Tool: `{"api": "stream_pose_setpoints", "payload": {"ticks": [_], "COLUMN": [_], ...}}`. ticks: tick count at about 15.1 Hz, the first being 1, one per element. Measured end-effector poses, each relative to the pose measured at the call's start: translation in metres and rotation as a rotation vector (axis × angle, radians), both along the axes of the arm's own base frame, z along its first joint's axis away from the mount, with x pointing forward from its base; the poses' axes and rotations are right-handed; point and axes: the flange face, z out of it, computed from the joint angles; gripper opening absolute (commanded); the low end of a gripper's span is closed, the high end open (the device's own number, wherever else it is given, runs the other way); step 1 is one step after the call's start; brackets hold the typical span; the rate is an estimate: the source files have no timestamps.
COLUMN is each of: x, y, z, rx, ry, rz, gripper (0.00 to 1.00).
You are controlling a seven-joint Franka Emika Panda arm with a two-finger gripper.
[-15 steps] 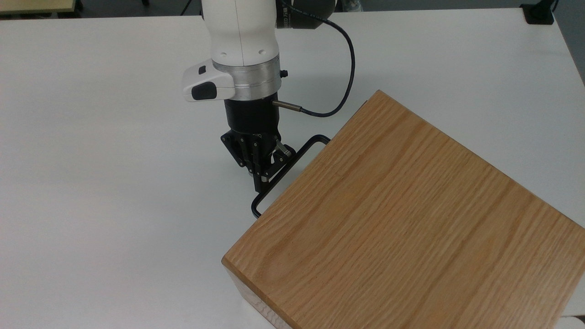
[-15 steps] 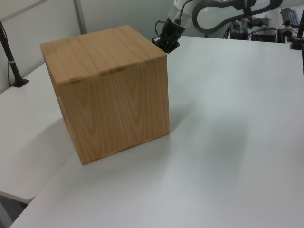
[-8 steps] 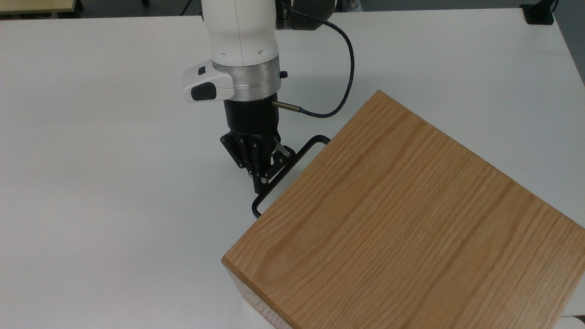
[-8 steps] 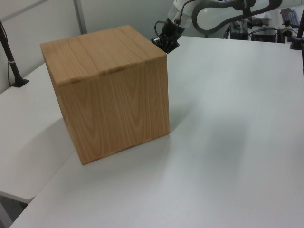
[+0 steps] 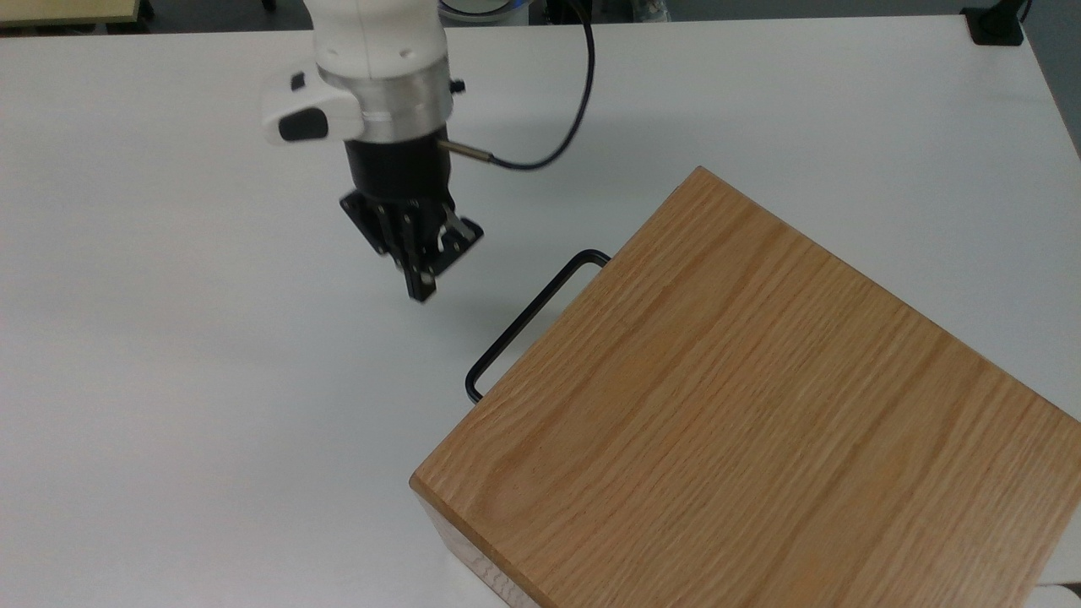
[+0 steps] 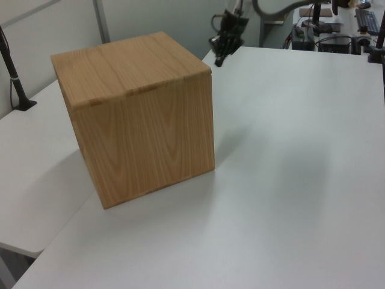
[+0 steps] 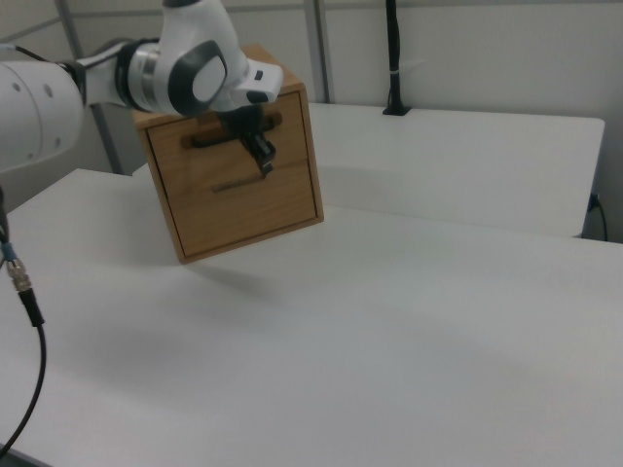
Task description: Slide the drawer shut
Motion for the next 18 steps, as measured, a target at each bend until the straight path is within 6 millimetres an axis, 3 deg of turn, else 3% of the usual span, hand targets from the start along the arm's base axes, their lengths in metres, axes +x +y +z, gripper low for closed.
{"api": "stream_pose_setpoints", "payload": {"ticks": [3, 4, 5, 7, 12, 15, 18], "x": [-0.029, -0.041, -0.053, -0.072, -0.108, -0.138, -0.150], "y": [-0.016, -0.024, -0.030, -0.035, -0.027, -0.008, -0.012], "z": [0.032, 0.044, 0.056, 0.074, 0.082, 0.080, 0.085], "rx": [-0.020, -0.023, -0.026, -0.029, -0.036, -0.051, -0.074], "ry": [0.103, 0.135, 0.162, 0.199, 0.240, 0.263, 0.257], "rz": [0.021, 0.020, 0.019, 0.019, 0.029, 0.079, 0.179], "gripper": [0.32, 0.53, 0.81, 0.98, 1.00, 1.00, 1.00]}}
